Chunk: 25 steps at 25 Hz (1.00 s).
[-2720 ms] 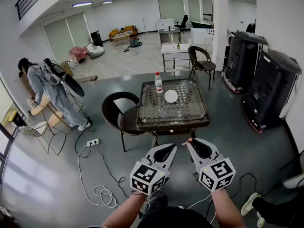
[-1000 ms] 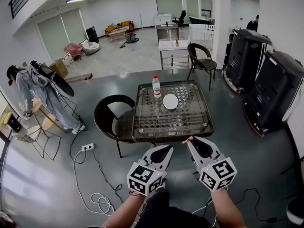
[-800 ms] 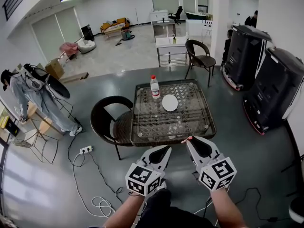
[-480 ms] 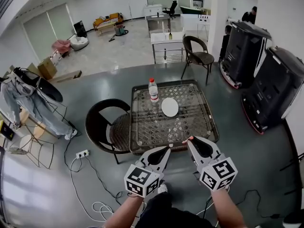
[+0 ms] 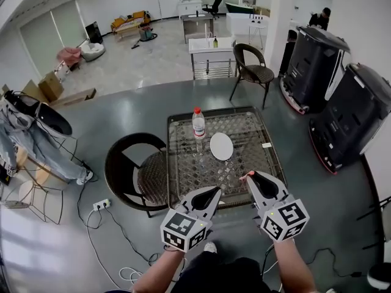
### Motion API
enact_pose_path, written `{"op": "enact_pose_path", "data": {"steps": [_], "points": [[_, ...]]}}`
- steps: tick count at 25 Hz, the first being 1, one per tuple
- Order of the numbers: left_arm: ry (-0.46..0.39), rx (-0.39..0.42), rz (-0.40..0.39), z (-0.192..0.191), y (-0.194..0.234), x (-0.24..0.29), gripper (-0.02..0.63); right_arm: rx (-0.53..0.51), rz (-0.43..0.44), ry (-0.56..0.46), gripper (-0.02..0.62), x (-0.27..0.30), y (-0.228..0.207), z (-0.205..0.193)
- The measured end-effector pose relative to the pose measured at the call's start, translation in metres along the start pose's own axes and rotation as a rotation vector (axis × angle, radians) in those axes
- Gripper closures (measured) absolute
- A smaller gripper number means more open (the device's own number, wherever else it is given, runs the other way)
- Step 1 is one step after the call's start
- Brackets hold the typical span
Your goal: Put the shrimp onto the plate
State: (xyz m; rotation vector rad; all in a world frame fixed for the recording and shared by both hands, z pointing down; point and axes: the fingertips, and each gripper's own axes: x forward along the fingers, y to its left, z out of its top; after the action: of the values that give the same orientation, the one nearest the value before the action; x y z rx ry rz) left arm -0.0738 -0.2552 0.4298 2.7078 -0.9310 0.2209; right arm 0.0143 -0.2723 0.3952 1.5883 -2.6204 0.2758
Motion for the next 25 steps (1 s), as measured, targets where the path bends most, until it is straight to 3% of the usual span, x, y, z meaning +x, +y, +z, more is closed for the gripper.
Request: {"op": "enact_pose_path", "data": {"steps": [10,25], "points": [[0.026,0.015,-0.002,-0.006,0.026,0.032,0.597,0.018,-0.007,0.055,0.532,0.039,-0.028,-0.02],[0.067,-0.002,0.156,-0.021,0.076,0.098,0.597,0.03,0.149,0.217,0.532,0.136,-0.087,-0.073]]}}
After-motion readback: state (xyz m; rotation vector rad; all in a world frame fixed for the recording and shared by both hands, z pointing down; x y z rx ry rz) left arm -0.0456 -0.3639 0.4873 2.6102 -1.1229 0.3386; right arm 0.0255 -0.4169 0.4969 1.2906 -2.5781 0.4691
